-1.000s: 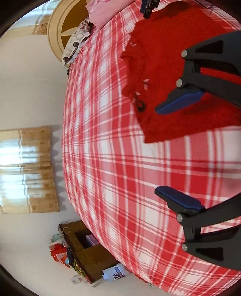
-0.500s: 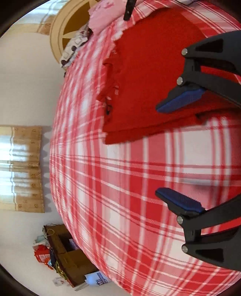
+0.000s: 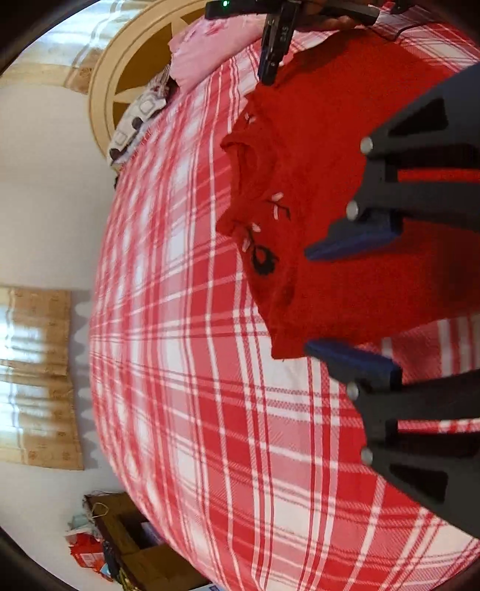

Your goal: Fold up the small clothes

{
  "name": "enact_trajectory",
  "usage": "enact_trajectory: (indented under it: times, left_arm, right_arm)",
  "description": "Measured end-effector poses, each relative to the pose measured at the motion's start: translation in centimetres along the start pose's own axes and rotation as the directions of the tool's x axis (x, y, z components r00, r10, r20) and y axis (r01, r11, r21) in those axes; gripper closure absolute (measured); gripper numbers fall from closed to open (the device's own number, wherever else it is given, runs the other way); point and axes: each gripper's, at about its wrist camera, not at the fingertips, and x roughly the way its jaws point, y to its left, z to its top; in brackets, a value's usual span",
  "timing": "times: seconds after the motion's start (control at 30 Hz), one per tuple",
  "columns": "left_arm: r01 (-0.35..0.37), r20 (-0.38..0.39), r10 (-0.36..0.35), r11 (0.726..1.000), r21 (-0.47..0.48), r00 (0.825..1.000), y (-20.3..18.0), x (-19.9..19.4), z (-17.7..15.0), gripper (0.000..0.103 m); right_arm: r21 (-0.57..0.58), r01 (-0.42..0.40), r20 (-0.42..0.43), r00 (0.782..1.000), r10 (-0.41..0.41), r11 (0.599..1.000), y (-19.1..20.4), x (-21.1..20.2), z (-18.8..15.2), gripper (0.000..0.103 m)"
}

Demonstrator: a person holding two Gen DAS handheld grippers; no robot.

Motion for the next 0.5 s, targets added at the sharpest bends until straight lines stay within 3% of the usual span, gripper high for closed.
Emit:
enact_trajectory:
  times: [0.03,0.07,0.1,0.23,0.4,0.5]
  left_arm:
    - [0.007,-0.010,-0.007,1.000,-0.004,1.000,0.0,0.3,0.0,0.074]
    - [0.016,-0.016,-0.016,1.000,-0.006,1.000,0.0,0.5,-0.1,0.090]
    - [0.023,-0.020,-0.023,1.000,-0.002,1.000,0.0,0.6,-0.1,0.096]
    - [0.014,0.036,-0.016,0.999,0.039,0.999,-0.6,-0.6,0.0,0.098]
    - [0.018,0.092,-0.017,1.000,-0.008,0.996,0.0,-2.1,1.3,0.098]
    - [0.019,0.108,-0.015,0.999,-0.036,0.994,0.2,-2.2,1.8,0.098]
  right_arm:
    - [-0.013,-0.003,-0.011,1.000,0.003,1.000,0.1,0.2,-0.1,0.091]
    - [-0.026,0.005,-0.010,1.000,-0.006,1.000,0.2,0.2,-0.1,0.096]
    - [-0.040,0.010,-0.004,1.000,-0.010,0.999,0.3,0.1,-0.3,0.099]
    - [-0.060,0.044,0.069,0.997,-0.040,0.997,0.4,-1.6,-0.5,0.102]
    - [-0.006,0.078,0.163,0.984,-0.076,0.997,-1.0,-3.8,0.1,0.103]
    - [0.019,0.079,0.173,0.982,-0.081,0.997,-1.6,-4.0,0.1,0.103]
